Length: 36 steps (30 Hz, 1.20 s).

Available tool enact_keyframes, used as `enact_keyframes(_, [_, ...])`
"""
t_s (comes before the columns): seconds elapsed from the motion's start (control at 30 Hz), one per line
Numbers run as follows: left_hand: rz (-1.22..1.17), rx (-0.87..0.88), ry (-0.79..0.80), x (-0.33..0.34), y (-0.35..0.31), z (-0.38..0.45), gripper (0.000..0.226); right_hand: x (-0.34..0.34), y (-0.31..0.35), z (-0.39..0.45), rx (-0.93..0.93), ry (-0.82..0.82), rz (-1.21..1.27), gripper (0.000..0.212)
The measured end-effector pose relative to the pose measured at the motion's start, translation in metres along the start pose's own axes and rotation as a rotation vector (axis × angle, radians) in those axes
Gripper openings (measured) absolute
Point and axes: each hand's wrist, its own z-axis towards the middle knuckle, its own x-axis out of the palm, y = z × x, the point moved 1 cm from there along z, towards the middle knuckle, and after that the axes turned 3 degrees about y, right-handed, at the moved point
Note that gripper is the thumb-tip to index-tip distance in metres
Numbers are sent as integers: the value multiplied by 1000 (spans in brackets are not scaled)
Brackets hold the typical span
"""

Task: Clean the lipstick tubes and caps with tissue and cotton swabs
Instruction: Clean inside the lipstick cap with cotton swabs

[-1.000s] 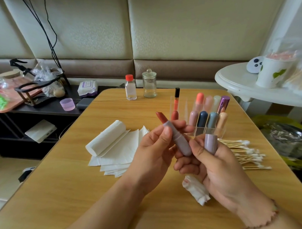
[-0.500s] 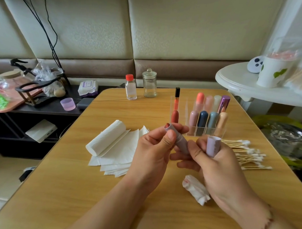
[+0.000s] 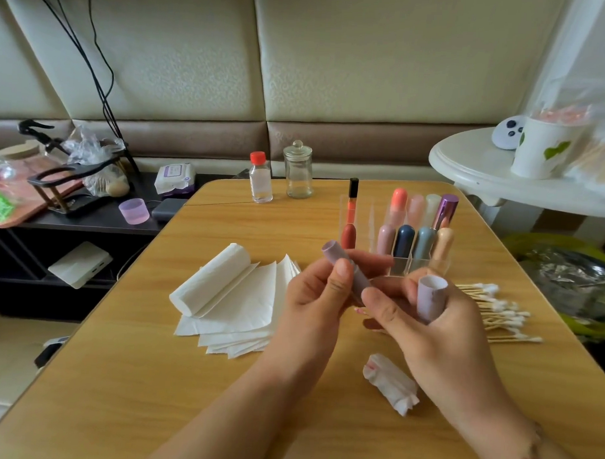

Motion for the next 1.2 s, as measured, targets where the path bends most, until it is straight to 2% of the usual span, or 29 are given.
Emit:
enact_keyframes(0.1, [152, 43, -145, -8, -2, 4, 35, -11, 0, 3, -4, 43, -35, 58])
enact_keyframes(0.17, [242, 20, -134, -8, -4, 2, 41, -16, -1, 5, 86, 41, 101, 64])
enact_keyframes(0.27, [253, -33, -35, -1, -2, -3, 39, -19, -6, 7, 179, 36, 179, 52])
enact_keyframes(0.33, [205, -39, -15, 0, -3, -2, 29, -17, -7, 7, 134, 33, 155, 50])
enact_keyframes(0.4, [201, -21, -12, -1, -3, -1, 23, -17, -4, 7, 57, 14, 143, 30])
enact_keyframes(0.57, [195, -4, 11, -5, -2, 0, 27, -19, -8, 9, 15, 12, 118, 35])
enact_keyframes(0.77, [412, 6, 70, -6, 3, -2, 26, -19, -9, 8, 35, 92, 122, 35])
enact_keyframes(0.9, [255, -79, 109, 2, 4, -8, 40, -18, -11, 6, 10, 143, -27, 35])
enact_keyframes(1.03, [190, -120, 111, 3, 3, -9, 38, -18, -11, 6, -14, 143, -32, 37])
enact_keyframes(1.2, [108, -134, 79, 7, 6, -4, 40, -16, -11, 12, -60, 159, -47, 28])
